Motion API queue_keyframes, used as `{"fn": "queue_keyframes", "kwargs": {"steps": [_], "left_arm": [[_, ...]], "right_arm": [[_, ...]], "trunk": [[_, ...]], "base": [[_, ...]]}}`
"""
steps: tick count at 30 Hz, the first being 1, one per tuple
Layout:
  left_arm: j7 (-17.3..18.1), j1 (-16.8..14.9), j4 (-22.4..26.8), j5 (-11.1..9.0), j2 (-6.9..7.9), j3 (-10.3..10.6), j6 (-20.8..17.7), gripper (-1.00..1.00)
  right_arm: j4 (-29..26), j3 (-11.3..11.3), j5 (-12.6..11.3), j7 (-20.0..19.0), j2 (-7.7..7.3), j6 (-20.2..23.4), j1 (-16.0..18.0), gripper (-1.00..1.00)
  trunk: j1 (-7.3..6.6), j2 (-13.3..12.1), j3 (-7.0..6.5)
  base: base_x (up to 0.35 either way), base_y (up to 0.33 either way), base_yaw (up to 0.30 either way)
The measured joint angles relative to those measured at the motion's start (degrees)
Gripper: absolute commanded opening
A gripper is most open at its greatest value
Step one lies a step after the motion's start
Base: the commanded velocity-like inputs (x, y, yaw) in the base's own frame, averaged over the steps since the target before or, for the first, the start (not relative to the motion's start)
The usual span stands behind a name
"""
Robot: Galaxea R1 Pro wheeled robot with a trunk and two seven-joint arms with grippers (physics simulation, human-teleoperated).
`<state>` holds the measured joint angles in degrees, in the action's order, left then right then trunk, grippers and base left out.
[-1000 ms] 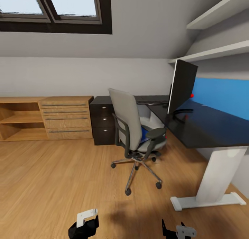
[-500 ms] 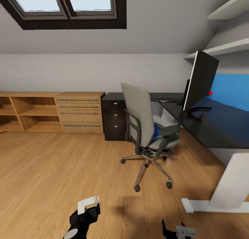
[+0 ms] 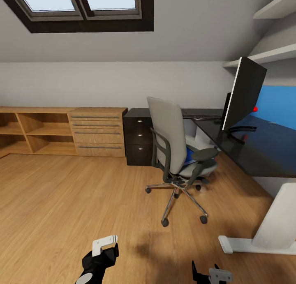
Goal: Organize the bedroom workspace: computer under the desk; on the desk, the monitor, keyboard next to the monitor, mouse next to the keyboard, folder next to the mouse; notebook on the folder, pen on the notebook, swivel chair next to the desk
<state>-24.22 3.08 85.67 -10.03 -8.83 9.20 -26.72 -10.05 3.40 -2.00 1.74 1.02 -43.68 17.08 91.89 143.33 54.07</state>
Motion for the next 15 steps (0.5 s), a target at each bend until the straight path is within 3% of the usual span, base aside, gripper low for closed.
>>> {"fn": "queue_keyframes", "kwargs": {"steps": [12, 15], "left_arm": [[-0.1, 0.0, 0.3, 0.0, -0.05, 0.1, -0.2, 1.00], [-0.3, 0.0, 0.3, 0.1, -0.28, 0.1, -0.3, 1.00]], "right_arm": [[-0.5, 0.0, 0.0, 0.0, -0.03, 0.2, 0.0, 1.00], [-3.8, 0.1, -0.1, 0.2, -0.29, 2.4, 0.2, 1.00]], "trunk": [[0.00, 0.0, 0.00], [0.00, 0.0, 0.00]], "base": [[0.000, 0.000, 0.000], [0.000, 0.000, 0.000]]}}
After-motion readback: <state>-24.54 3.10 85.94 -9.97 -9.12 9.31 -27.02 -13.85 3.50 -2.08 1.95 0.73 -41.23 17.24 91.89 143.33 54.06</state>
